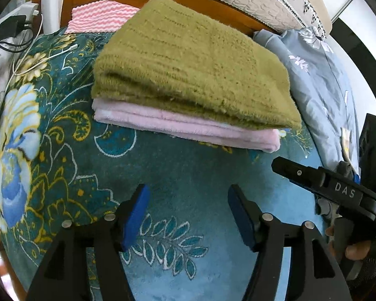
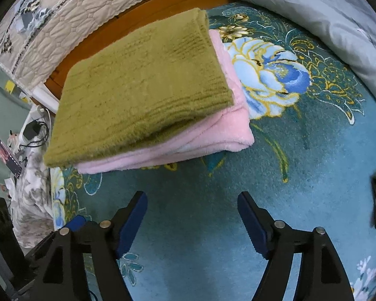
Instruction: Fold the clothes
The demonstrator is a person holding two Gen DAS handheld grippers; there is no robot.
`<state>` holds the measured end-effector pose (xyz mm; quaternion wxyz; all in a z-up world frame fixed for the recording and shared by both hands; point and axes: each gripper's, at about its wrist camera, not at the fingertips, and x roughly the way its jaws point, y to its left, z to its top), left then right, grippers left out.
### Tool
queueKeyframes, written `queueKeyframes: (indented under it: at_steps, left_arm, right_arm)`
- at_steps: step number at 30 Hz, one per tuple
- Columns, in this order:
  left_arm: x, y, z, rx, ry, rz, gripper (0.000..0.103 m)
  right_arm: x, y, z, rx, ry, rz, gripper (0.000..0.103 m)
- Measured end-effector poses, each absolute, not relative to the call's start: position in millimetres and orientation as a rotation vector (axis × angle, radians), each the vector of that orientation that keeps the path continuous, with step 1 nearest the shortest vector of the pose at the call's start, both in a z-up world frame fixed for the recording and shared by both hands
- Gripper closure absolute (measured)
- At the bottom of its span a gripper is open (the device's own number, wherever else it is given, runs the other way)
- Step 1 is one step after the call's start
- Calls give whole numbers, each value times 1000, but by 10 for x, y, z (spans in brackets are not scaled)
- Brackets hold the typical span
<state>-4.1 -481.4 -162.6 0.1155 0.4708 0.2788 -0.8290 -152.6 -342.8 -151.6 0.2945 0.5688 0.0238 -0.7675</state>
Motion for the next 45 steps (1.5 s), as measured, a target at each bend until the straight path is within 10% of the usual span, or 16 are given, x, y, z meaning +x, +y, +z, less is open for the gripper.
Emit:
queueKeyframes:
  at_steps: [31,45]
  left_arm:
    - [-46,-4876,-1755,1345,861,-2375,20]
    - [-57,-4892,-1813,1263,896,-2389,11]
  right_arm:
    - [-1331,-3685,-1610,1384,333,-2061,22]
    - [-1352,-3677,-1627,1345,333,-2101,0]
